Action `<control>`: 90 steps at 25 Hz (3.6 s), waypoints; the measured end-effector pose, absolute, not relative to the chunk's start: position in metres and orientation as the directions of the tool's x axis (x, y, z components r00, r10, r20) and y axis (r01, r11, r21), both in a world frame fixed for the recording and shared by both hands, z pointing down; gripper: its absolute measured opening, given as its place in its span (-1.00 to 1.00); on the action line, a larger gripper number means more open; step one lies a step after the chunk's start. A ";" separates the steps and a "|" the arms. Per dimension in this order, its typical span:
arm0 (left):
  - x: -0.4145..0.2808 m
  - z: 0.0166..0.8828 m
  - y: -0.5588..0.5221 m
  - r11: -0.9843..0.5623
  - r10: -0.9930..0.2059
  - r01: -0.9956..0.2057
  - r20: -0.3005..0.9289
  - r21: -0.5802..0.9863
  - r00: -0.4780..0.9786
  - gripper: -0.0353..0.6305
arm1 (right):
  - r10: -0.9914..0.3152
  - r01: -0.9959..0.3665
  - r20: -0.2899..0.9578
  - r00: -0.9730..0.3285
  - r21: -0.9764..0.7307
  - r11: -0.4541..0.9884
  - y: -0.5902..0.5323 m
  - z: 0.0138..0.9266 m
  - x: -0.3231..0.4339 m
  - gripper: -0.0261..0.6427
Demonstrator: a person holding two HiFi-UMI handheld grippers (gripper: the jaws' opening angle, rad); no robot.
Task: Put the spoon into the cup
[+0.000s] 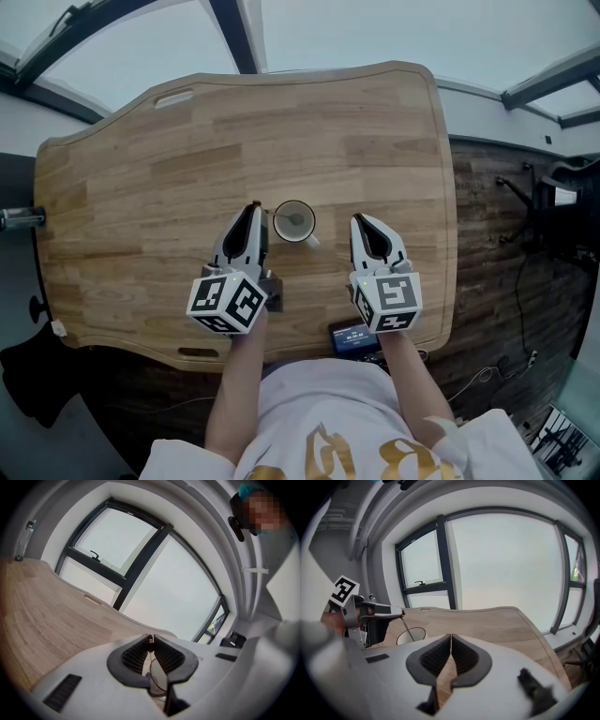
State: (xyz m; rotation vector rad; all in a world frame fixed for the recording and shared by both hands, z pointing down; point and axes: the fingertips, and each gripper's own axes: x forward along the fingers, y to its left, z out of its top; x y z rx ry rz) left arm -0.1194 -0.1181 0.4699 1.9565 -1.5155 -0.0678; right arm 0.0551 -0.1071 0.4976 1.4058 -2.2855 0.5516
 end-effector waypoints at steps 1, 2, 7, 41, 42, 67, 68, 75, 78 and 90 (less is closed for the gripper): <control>-0.119 0.471 -0.118 -0.118 -0.881 -0.848 0.341 0.516 0.330 -0.74 | -0.743 -0.901 0.525 -0.415 -0.122 0.417 -0.108 0.498 0.055 -0.83; -0.118 0.471 -0.119 -0.120 -0.880 -0.850 0.341 0.513 0.331 -0.74 | -0.743 -0.901 0.526 -0.415 -0.123 0.417 -0.108 0.498 0.055 -0.83; -0.114 0.475 -0.120 -0.129 -0.875 -0.852 0.346 0.507 0.338 -0.74 | -0.740 -0.899 0.528 -0.417 -0.124 0.419 -0.109 0.501 0.053 -0.83; -0.099 0.490 -0.120 -0.165 -0.851 -0.869 0.378 0.467 0.364 -0.74 | -0.731 -0.894 0.528 -0.433 -0.143 0.425 -0.117 0.507 0.056 -0.83; -0.098 0.490 -0.120 -0.165 -0.852 -0.871 0.378 0.464 0.362 -0.74 | -0.731 -0.894 0.528 -0.432 -0.143 0.425 -0.117 0.508 0.056 -0.83; -0.099 0.490 -0.119 -0.160 -0.860 -0.874 0.371 0.458 0.351 -0.65 | -0.740 -0.897 0.519 -0.427 -0.140 0.419 -0.116 0.503 0.060 -0.83; -0.099 0.488 -0.119 -0.163 -0.863 -0.875 0.365 0.456 0.350 -0.57 | -0.742 -0.897 0.518 -0.427 -0.140 0.419 -0.116 0.502 0.059 -0.83; -0.103 0.472 -0.120 -0.181 -0.887 -0.896 0.325 0.406 0.327 -0.52 | -0.753 -0.900 0.505 -0.421 -0.133 0.415 -0.115 0.495 0.060 -0.83; -0.103 0.467 -0.118 -0.188 -0.892 -0.905 0.319 0.380 0.319 -0.52 | -0.762 -0.903 0.497 -0.415 -0.126 0.410 -0.114 0.490 0.061 -0.83; -0.092 0.443 -0.104 -0.258 -0.881 -0.914 0.312 0.313 0.356 -0.82 | -0.795 -0.909 0.453 -0.403 -0.096 0.406 -0.100 0.460 0.065 -0.83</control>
